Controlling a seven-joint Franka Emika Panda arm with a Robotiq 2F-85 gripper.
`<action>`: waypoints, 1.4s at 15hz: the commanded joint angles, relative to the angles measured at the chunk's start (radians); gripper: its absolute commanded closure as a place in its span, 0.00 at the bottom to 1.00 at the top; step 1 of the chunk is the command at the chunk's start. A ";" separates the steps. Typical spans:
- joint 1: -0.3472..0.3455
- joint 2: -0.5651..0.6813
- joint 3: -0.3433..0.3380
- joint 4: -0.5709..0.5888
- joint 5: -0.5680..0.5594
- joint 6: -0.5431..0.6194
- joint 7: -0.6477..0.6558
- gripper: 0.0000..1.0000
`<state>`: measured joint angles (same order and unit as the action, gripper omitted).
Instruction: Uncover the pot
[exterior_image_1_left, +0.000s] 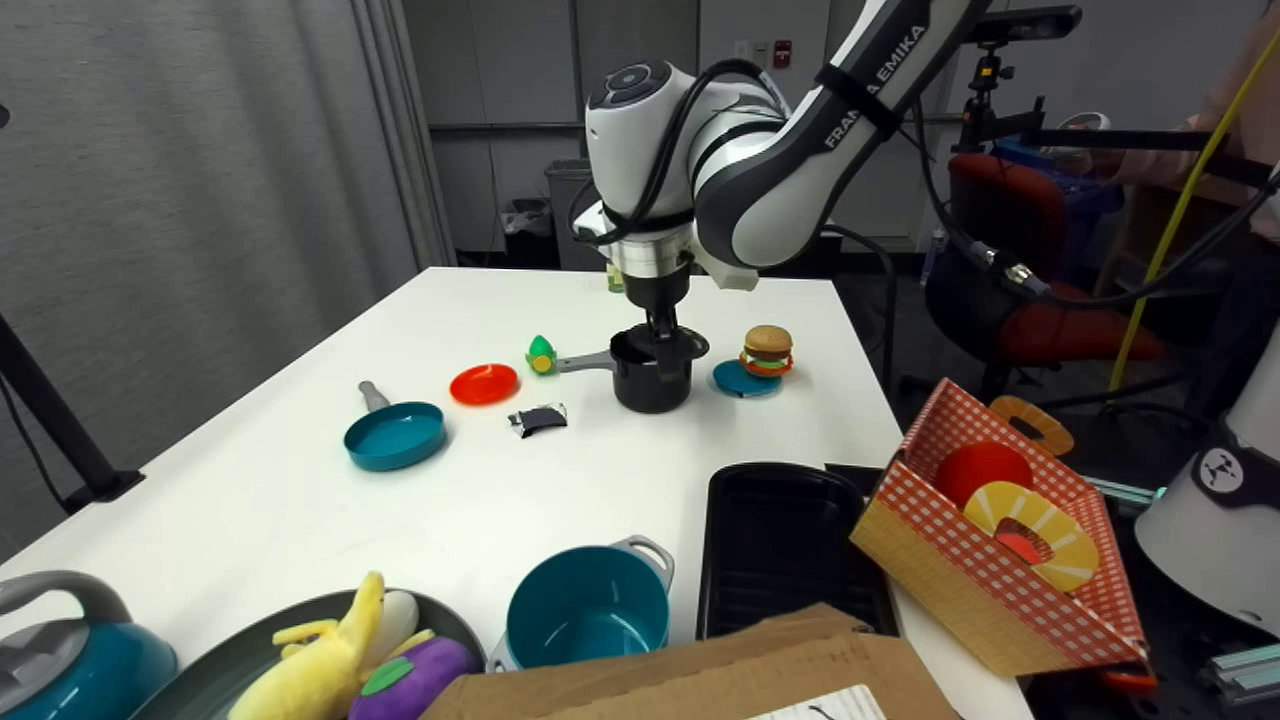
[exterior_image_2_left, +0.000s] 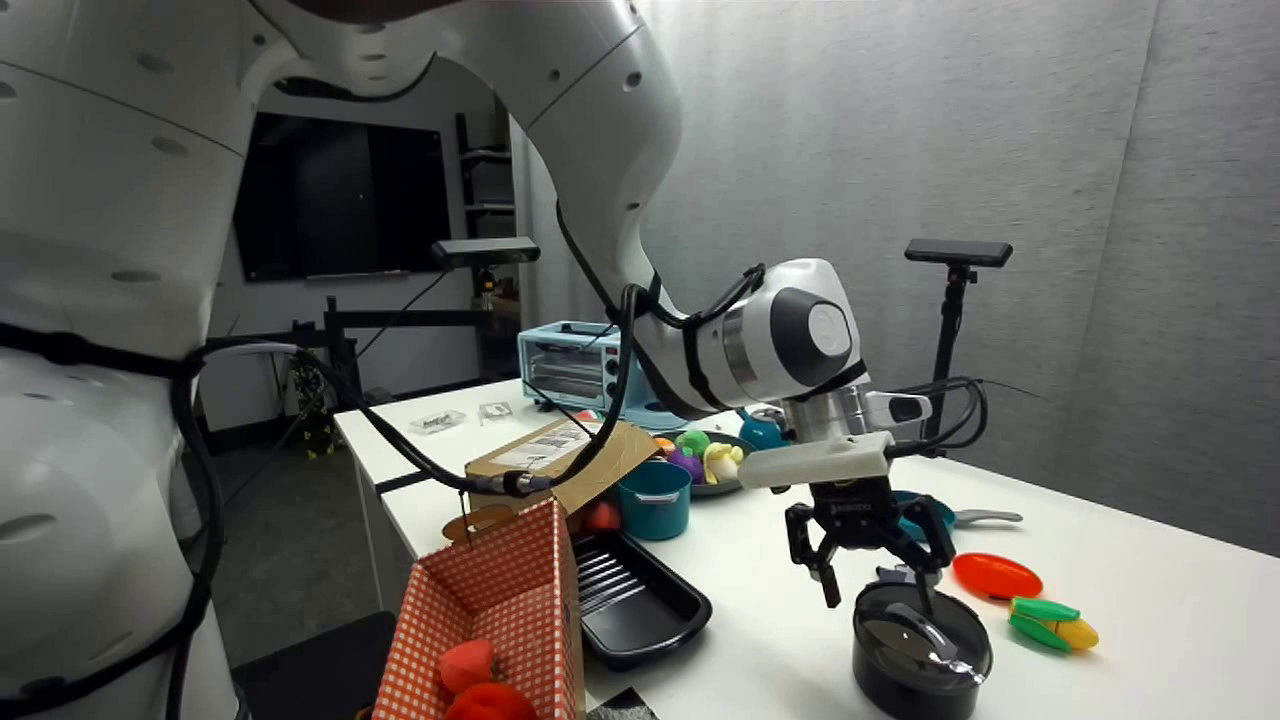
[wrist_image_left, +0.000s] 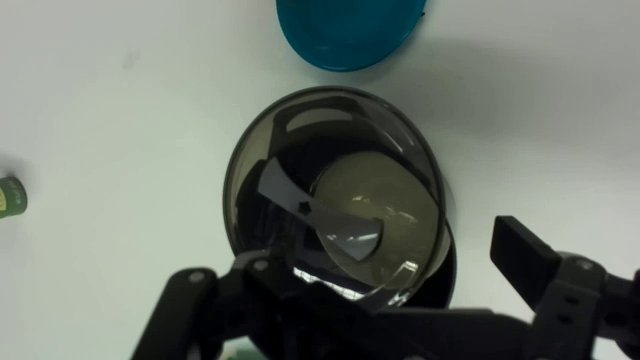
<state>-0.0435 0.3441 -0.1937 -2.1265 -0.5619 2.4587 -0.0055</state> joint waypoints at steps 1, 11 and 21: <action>-0.001 0.005 -0.020 0.002 -0.049 0.020 0.038 0.00; -0.003 -0.022 -0.020 -0.008 -0.041 0.018 0.037 0.70; 0.001 -0.043 -0.012 -0.008 -0.027 0.006 0.055 0.97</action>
<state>-0.0444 0.3254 -0.2083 -2.1219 -0.5709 2.4587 0.0211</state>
